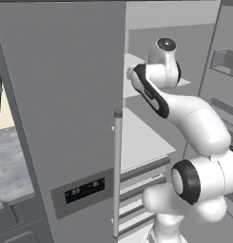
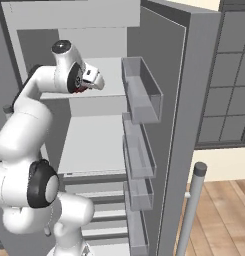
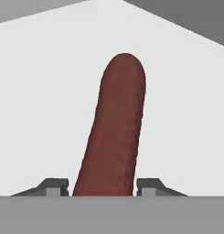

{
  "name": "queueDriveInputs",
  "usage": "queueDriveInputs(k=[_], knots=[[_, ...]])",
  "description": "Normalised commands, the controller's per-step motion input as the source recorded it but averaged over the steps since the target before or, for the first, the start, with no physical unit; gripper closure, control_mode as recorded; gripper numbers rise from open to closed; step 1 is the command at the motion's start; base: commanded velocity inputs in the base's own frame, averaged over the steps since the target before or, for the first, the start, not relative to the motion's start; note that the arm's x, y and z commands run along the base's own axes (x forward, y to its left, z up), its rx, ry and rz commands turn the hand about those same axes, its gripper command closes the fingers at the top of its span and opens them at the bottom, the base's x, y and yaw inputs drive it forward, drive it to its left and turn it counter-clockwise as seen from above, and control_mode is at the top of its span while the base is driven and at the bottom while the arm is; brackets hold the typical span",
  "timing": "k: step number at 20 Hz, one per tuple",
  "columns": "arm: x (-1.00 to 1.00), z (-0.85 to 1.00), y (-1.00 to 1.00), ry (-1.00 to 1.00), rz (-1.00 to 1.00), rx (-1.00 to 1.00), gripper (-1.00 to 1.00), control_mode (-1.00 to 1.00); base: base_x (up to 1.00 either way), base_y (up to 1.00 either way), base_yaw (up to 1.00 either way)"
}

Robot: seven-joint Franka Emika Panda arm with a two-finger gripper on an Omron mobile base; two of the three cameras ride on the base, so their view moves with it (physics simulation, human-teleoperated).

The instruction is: Move the hot dog bun to the plate on the dining table and place the condiment next to that plate. Then navigate to the fridge and take the sausage and place it on the plate as well.

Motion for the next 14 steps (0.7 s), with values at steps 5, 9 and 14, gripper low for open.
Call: queueDriveInputs(k=[5, 9, 14], knots=[[-0.69, 0.33, 0.0, -0.14, 0.0, 0.02, 1.0, -1.0, 0.0, 0.0, 0.0], [-0.68, 0.61, 0.0, 0.0, 0.0, 0.07, 1.0, -1.0, 0.0, 0.0, 0.0], [-0.72, 0.61, 0.0, 0.0, 0.0, 0.06, 1.0, -1.0, 0.0, 0.0, 0.0]])
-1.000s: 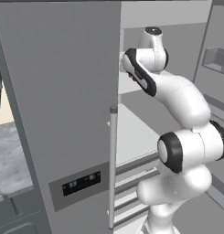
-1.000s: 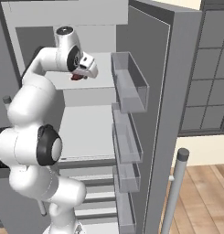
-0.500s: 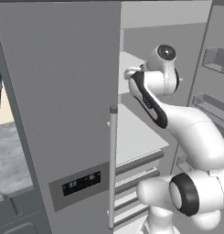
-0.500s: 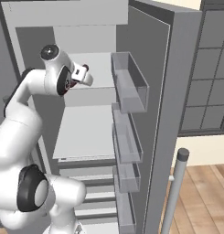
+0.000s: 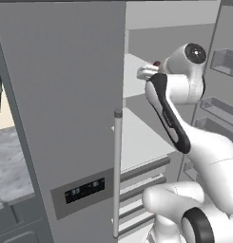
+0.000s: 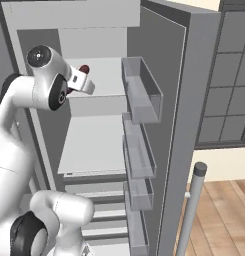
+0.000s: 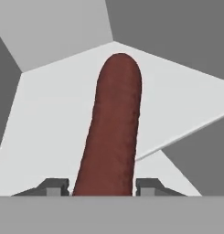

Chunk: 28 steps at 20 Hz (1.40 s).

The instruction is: Move the hot dog bun to the plate on the dining table and place the condiment next to that plate. Then navigate to the fridge and take the sausage and place it on the plate as well.

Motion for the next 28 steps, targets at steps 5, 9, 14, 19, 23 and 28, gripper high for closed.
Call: queueDriveInputs(k=[5, 9, 14, 19, 23, 28], knots=[[-0.86, 0.42, 0.0, 0.0, 0.0, 0.02, 1.0, -1.0, 0.0, 0.0, 0.0], [-0.99, 0.35, 0.0, -0.02, 0.0, 0.0, 1.0, -1.0, 0.0, 0.0, 0.0], [-1.0, 0.31, 0.04, -0.08, 0.0, 0.0, 1.0, -1.0, 0.0, 0.0, 0.0], [-1.0, 0.19, 0.01, -0.08, -0.03, 0.01, 1.0, -1.0, 0.0, 0.0, 0.0], [-0.86, 0.01, 0.01, 0.0, -0.1, 0.01, 1.0, -1.0, 0.0, 0.0, 0.0], [-0.39, 0.0, 0.0, 0.0, -0.04, 0.0, 1.0, -1.0, 0.0, 0.0, 0.0]])
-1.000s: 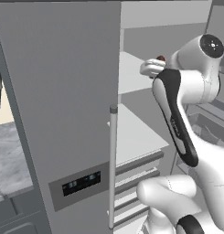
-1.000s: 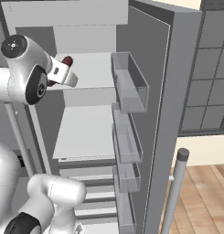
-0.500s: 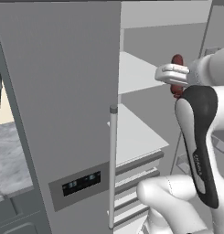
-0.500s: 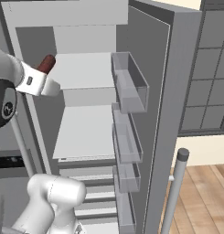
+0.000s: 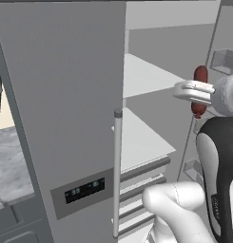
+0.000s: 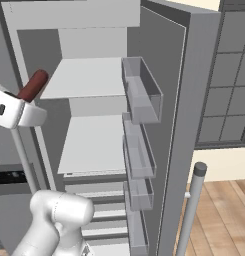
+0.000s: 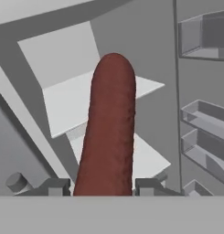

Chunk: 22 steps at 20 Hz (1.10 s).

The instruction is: Move the hot dog bun to the plate on the dining table and place the condiment next to that plate. Then navigate to the fridge and take the sausage and place it on the plate as well.

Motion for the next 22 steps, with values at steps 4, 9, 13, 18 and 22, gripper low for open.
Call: queueDriveInputs(k=[4, 9, 13, 18, 22], knots=[[-0.03, -0.02, 0.01, 0.0, 0.0, 0.0, 1.0, 1.0, -0.08, 0.06, -0.03], [0.0, 0.0, 0.0, 0.0, 0.0, 0.0, 1.0, 1.0, -0.36, 0.38, -0.42], [0.0, 0.0, 0.0, 0.0, 0.0, 0.0, 1.0, 1.0, -0.38, 0.5, -0.63], [0.0, 0.0, 0.0, 0.0, 0.0, 0.0, 1.0, 1.0, -0.34, 0.42, -0.68], [0.0, 0.0, 0.0, 0.0, 0.0, 0.0, 1.0, 1.0, -0.54, 0.27, -0.75]])
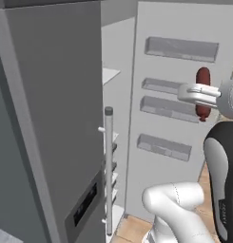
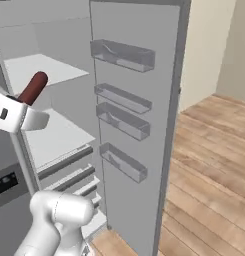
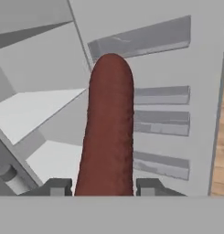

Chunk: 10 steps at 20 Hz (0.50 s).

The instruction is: Move the hot dog bun to the plate on the dining table and place the condiment next to that plate. Then navigate to the fridge and take the sausage and place it on the plate as well.

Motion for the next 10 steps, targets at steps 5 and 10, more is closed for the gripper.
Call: queueDriveInputs(k=[5, 10], knots=[[0.0, 0.0, 0.0, 0.0, 0.0, 0.0, 1.0, 1.0, -0.82, 0.21, -0.72], [0.0, 0.0, 0.0, 0.0, 0.0, 0.0, 1.0, 1.0, -1.0, 0.24, -0.62]])
